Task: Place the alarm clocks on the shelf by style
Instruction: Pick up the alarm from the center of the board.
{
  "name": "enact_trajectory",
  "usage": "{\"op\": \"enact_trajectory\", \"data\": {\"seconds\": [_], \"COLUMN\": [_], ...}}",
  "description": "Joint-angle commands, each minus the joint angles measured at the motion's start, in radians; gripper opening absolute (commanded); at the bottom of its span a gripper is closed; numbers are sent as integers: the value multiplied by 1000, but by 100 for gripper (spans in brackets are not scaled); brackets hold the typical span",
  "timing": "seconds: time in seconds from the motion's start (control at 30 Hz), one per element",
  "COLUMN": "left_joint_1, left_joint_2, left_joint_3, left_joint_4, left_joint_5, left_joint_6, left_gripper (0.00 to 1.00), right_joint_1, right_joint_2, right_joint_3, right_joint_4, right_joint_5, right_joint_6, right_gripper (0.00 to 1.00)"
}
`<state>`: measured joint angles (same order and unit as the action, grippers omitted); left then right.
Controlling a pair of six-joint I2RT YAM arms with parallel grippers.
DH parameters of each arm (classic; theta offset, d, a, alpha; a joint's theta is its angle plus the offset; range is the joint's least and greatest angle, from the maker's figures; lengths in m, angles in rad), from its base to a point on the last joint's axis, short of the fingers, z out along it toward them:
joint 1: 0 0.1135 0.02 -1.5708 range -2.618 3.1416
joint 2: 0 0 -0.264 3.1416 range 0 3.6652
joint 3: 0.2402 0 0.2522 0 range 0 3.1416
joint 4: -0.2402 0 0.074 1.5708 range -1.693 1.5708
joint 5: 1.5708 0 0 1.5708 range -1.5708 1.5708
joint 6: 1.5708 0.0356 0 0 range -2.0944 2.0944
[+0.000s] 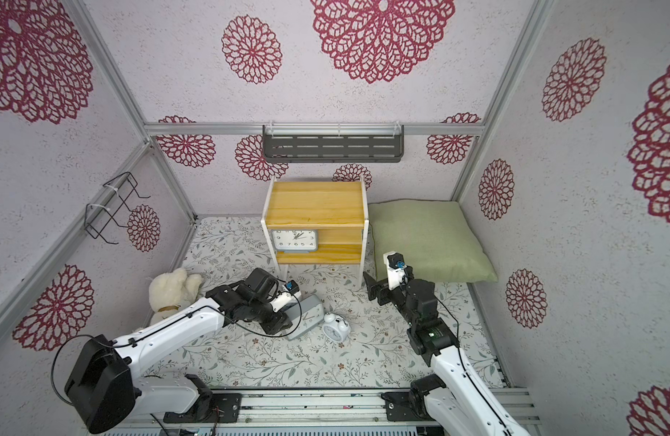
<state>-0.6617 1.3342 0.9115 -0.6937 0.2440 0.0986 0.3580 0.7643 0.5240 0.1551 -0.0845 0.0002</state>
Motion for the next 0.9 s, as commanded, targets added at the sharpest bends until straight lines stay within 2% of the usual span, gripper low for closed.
{"op": "enact_trajectory", "data": {"seconds": [0.0,0.27,0.53,0.87], "left_joint_1": [-13,46,94,118], "left_joint_2": [-73,-91,-39,43], "left_joint_3": [65,222,435,609], "left_joint_4": [-18,-146,-290,-434], "left_joint_5": [68,89,147,261], "left_joint_6": [62,155,278,460], "left_gripper": [16,16,16,17], "right_joint_1": [-4,-5,-4,-4], "right_joint_2": [-26,-60,-54,22], "right_joint_3": [-6,-33,-21,17], "right_joint_4": [64,111,110,120], "right_joint_5": [-30,-145,-372,-643], "right_joint_6": [3,10,-9,-25], "right_gripper": [91,91,92,92]}}
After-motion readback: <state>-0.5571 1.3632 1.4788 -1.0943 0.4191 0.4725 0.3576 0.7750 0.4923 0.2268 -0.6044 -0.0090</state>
